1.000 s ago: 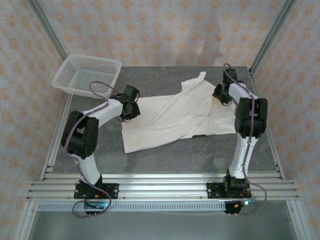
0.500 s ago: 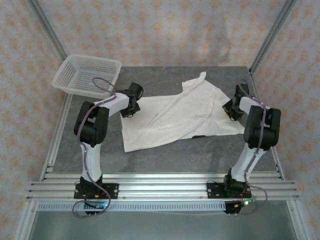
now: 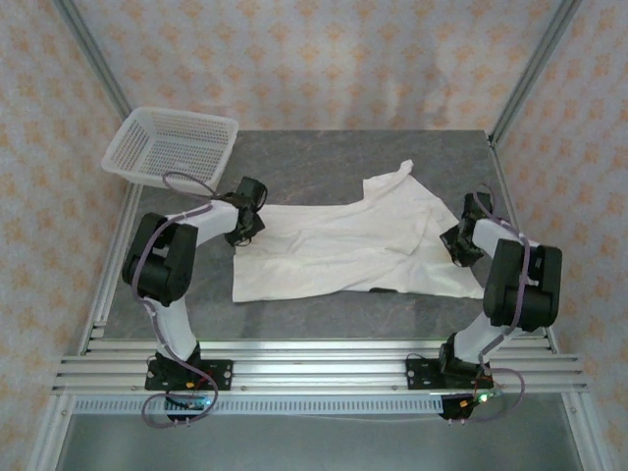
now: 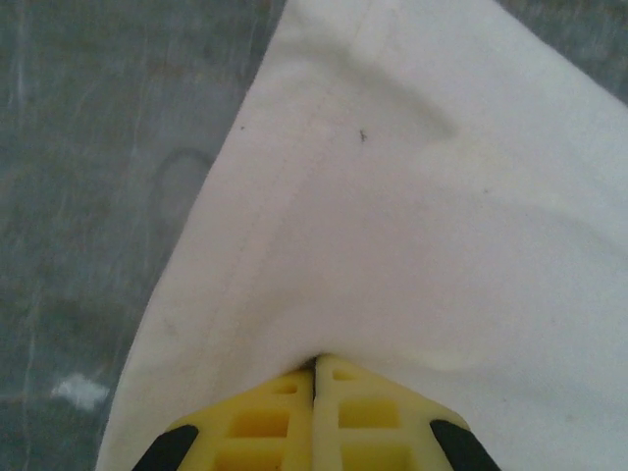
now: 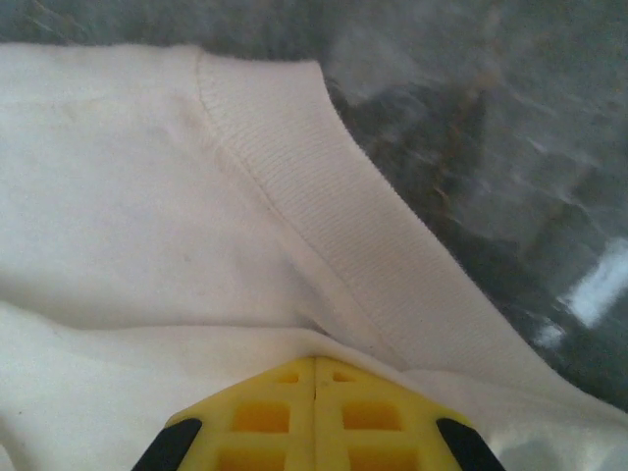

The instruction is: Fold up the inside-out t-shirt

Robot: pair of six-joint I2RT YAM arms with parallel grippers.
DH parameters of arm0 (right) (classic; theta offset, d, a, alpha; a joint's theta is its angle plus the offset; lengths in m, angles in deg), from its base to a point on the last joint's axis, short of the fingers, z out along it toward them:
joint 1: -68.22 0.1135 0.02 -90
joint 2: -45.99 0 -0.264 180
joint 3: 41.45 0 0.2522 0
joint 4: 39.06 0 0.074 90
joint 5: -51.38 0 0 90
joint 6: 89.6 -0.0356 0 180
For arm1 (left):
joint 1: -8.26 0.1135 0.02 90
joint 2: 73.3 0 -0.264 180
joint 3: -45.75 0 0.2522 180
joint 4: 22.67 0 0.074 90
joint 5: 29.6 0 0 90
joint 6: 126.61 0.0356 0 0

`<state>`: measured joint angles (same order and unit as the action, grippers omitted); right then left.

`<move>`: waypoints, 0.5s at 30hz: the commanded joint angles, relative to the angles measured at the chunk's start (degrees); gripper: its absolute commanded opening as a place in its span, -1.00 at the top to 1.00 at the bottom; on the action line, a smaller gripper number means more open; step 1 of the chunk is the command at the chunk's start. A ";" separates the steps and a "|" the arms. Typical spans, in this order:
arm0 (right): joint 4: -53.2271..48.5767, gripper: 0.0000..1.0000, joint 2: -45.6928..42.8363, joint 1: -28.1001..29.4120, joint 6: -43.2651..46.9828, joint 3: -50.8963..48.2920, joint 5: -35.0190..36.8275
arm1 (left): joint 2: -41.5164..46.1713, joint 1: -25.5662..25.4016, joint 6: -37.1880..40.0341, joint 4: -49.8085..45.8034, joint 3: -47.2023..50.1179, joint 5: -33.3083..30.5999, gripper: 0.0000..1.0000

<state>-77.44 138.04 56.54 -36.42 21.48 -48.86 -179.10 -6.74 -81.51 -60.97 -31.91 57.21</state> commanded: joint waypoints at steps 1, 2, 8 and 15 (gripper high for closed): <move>-7.39 1.00 -4.61 -0.39 0.92 -2.59 3.04 | 4.14 0.01 2.01 -0.22 3.25 2.19 1.00; -6.95 1.00 -7.09 -0.03 2.35 -1.77 3.05 | 5.68 0.04 2.85 -0.08 3.03 2.30 1.00; 6.41 0.40 -10.35 3.07 16.41 3.45 -1.62 | 11.19 0.04 9.74 0.52 -2.04 5.77 0.56; 12.19 0.32 7.72 3.52 25.28 18.92 -8.31 | 15.29 0.02 13.97 4.43 -1.21 9.88 -0.13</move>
<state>-68.13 141.17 59.69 -17.10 35.91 -54.63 -165.44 -6.74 -70.54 -58.28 -33.16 64.93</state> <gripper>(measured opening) 0.339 0.540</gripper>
